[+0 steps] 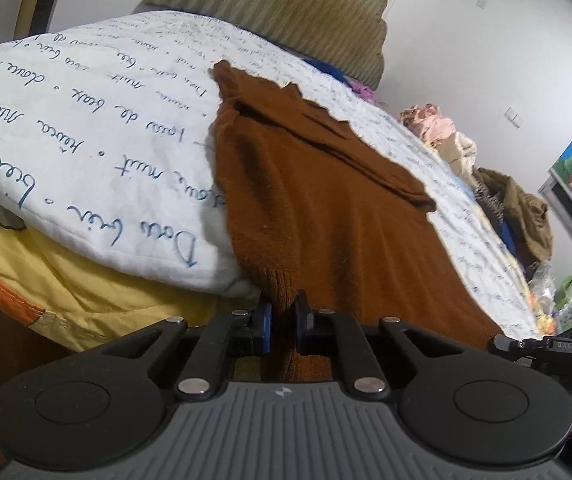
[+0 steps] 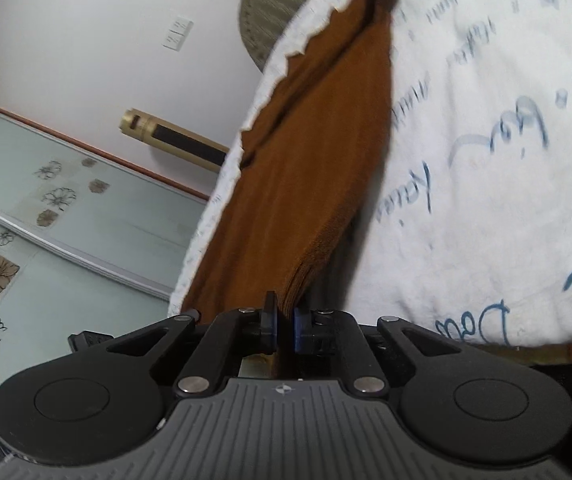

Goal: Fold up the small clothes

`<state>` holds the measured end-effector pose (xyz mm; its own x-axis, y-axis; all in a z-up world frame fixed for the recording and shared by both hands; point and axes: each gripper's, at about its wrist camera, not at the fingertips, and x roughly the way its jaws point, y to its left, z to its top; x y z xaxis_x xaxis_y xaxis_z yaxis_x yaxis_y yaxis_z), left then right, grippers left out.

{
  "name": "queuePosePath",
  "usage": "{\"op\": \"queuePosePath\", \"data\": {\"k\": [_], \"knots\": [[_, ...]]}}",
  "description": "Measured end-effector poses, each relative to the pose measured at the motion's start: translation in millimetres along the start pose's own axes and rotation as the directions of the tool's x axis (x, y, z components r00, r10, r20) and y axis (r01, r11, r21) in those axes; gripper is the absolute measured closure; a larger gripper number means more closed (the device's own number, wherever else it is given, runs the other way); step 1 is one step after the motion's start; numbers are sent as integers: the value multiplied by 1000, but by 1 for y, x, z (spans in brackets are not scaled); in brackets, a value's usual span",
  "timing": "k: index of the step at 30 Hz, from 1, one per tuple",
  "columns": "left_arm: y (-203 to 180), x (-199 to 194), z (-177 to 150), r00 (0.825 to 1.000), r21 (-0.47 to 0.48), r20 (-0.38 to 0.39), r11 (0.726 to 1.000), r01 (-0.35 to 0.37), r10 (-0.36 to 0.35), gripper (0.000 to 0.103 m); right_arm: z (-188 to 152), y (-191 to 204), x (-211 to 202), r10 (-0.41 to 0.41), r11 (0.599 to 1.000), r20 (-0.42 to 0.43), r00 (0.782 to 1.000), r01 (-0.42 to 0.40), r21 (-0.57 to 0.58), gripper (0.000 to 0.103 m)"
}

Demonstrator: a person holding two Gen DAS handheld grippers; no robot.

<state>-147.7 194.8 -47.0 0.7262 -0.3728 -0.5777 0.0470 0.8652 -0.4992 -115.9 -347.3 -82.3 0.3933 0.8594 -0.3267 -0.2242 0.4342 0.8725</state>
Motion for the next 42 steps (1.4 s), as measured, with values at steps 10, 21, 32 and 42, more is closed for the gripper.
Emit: {"op": "queuePosePath", "data": {"k": [10, 21, 32, 42], "knots": [[6, -10, 1, 1000, -45, 17, 999, 20, -19, 93, 15, 16, -58, -63, 996, 110, 992, 69, -55, 87], [12, 2, 1, 1000, -74, -12, 997, 4, -5, 93, 22, -32, -6, 25, 996, 1, 1000, -25, 90, 49], [1, -7, 1, 1000, -59, 3, 998, 11, -11, 93, 4, 17, 0, -228, 958, 33, 973, 230, -170, 93], [-3, 2, -14, 999, -54, -39, 999, -7, 5, 93, 12, 70, -49, -409, 821, 161, 898, 439, -366, 94]]}}
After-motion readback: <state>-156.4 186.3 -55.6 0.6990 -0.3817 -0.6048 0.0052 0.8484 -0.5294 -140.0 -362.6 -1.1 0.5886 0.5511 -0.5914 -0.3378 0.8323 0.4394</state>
